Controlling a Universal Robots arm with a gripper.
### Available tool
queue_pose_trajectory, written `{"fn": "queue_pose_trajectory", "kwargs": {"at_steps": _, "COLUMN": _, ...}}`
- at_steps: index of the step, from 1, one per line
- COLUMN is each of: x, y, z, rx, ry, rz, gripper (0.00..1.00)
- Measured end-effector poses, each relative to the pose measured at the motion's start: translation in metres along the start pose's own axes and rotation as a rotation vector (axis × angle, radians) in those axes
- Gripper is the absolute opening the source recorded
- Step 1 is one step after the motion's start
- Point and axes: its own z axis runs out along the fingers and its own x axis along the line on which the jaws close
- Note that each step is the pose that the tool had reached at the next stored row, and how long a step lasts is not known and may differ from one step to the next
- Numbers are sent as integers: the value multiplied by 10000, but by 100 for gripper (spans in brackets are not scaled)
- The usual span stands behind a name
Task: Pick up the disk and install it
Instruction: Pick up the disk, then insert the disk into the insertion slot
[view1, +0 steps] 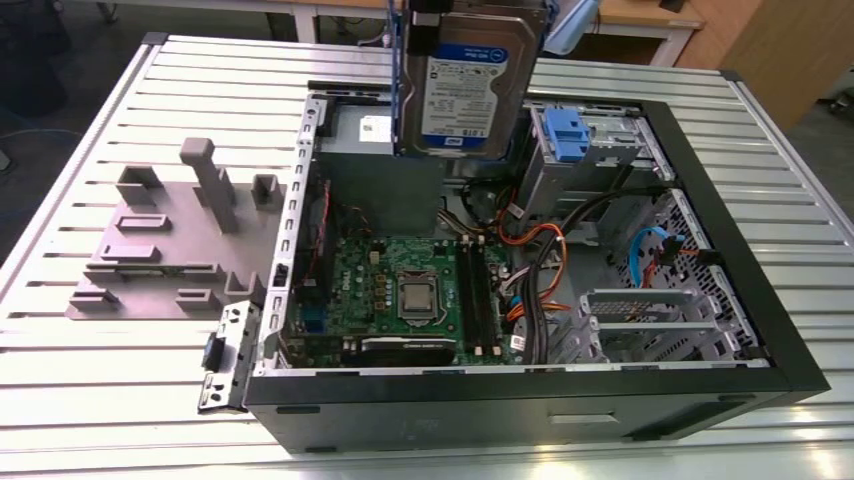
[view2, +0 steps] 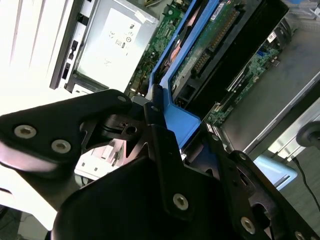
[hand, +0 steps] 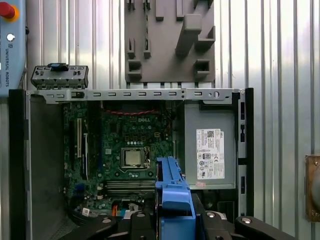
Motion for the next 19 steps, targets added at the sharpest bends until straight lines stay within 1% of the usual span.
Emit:
{"fn": "queue_pose_trajectory", "kwargs": {"at_steps": 2, "x": -1, "y": -36, "z": 2, "rx": 0, "ry": 0, "rz": 11, "gripper": 36}}
{"fn": "queue_pose_trajectory", "kwargs": {"at_steps": 4, "x": -1, "y": -58, "z": 3, "rx": 1, "ry": -1, "rz": 18, "gripper": 36}}
{"fn": "queue_pose_trajectory", "kwargs": {"at_steps": 15, "x": 1, "y": -62, "z": 3, "rx": 0, "ry": 3, "rz": 19, "gripper": 36}}
{"fn": "queue_pose_trajectory", "kwargs": {"at_steps": 19, "x": 36, "y": -67, "z": 4, "rx": 1, "ry": 3, "rz": 19, "gripper": 36}}
